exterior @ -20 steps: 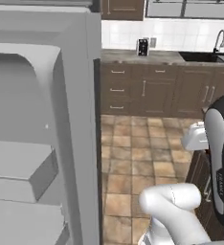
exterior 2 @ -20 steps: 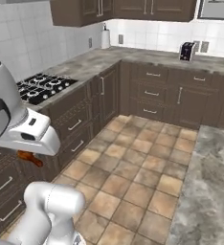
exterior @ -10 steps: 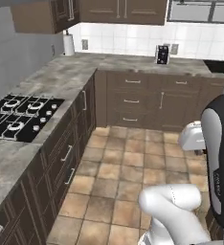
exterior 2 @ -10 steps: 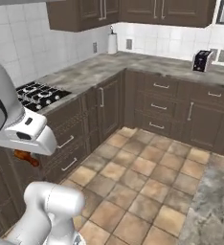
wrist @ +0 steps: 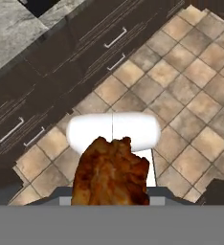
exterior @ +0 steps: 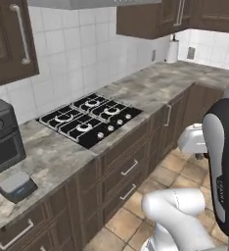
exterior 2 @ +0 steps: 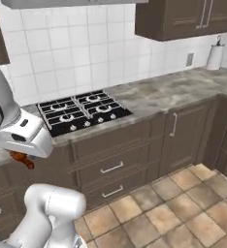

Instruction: Take the chicken drumstick from the fridge and place it on the digital scale on the counter by the fridge. Wait a few seconds for a reading, then move it to the plate on the dining counter.

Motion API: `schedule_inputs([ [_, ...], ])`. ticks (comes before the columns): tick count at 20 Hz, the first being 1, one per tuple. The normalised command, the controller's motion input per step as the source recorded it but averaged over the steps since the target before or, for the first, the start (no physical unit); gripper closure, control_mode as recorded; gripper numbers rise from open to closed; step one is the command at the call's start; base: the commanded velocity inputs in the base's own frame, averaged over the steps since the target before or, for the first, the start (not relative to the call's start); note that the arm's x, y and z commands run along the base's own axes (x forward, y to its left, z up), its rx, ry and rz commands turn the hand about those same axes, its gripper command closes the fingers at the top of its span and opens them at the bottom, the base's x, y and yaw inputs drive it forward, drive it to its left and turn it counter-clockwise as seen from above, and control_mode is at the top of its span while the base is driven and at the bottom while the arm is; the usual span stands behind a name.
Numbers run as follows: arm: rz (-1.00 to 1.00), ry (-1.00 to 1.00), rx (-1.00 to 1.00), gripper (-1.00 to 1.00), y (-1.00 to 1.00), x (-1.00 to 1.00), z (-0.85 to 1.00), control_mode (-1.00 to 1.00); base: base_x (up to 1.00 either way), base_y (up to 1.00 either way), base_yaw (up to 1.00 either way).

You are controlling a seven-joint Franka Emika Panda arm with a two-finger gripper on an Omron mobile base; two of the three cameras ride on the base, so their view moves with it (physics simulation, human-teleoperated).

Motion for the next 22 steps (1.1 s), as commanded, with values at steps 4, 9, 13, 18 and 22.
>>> schedule_inputs([
  [4,0.00,0.00,0.00,1.00,0.00,0.00,0.00,1.00,0.99,0.00,0.78],
  [9,0.00,0.00,0.00,1.00,0.00,0.00,0.00,1.00,0.61,0.07,0.73],
  [13,0.00,0.00,0.00,1.00,0.00,0.00,0.00,1.00,0.19,0.23,0.67],
  [18,0.00,0.00,0.00,1.00,0.00,0.00,0.00,1.00,0.25,0.28,0.47],
  [22,0.15,0.01,0.00,1.00,0.18,0.25,-0.20,-1.00,0.24,0.17,0.16],
])
